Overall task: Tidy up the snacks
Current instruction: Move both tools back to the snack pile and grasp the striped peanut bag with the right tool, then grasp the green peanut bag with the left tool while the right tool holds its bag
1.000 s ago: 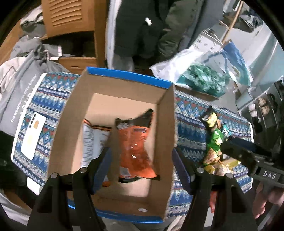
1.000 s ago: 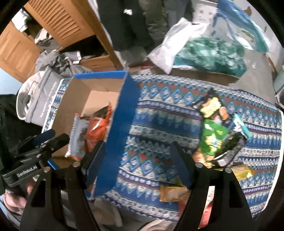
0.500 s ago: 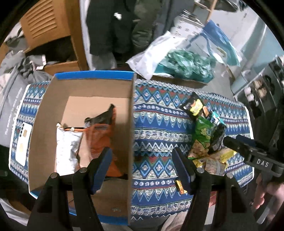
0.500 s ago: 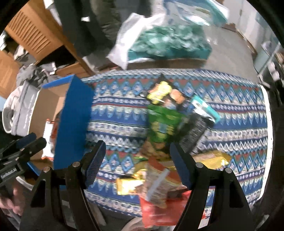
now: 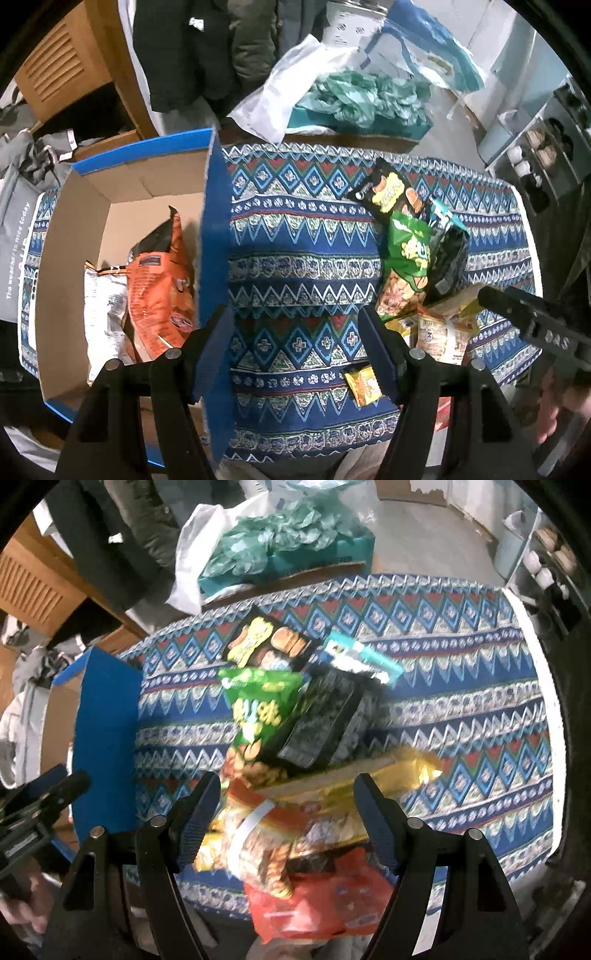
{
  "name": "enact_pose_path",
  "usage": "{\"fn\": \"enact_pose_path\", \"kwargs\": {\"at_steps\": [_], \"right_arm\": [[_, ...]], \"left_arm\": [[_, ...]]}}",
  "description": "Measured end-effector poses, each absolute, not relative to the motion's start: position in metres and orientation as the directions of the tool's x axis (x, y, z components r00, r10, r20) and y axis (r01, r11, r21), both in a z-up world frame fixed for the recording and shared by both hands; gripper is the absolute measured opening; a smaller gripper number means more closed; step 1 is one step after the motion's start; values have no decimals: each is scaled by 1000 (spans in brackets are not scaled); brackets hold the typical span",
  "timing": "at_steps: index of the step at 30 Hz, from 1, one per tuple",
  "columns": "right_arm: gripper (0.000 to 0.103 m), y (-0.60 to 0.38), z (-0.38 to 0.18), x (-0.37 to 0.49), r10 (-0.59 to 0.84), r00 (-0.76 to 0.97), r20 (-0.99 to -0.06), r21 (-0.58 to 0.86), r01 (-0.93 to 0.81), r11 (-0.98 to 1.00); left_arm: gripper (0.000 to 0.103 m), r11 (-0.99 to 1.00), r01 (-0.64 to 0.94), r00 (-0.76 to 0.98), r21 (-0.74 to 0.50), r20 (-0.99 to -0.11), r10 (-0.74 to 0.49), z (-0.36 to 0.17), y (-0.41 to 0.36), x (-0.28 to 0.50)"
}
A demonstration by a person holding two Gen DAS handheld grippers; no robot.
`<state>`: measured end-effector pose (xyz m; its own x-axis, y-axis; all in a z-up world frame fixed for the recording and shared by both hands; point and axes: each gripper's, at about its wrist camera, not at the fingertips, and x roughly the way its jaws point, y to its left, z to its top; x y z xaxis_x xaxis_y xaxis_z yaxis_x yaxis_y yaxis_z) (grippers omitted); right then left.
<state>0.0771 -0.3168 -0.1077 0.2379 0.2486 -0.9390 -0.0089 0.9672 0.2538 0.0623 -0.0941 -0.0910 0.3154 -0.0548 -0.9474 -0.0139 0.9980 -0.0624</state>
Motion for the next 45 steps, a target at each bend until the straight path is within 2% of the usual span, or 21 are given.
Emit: {"fn": "enact_pose_path", "kwargs": {"at_steps": [24,25,27,28,32,45], "right_arm": [[75,-278,-174,49,207,96,-973,205,-36,978],[74,-278,-176,50,204,97,-974,201,-40,979],[63,-280,-178,52,208,110,-972,204,-48,978],[51,-281,-178,52,213,111,-971,208,-53,977],[44,-288,-177,54,233,120,-965,228,-58,972],[42,-333,-152,71,235,205,-950,241,7,970]], "left_arm": [[71,999,33,255,16,-967,7,-137,-116,39],[71,999,35,255,17,-967,7,-138,-117,39],[71,999,39,256,16,-967,6,-138,-119,39],[71,999,40,255,17,-967,6,-138,-120,39],[71,999,45,256,18,-967,6,-139,-124,43],[76,997,78,250,1,-968,-18,-143,-152,70]]}}
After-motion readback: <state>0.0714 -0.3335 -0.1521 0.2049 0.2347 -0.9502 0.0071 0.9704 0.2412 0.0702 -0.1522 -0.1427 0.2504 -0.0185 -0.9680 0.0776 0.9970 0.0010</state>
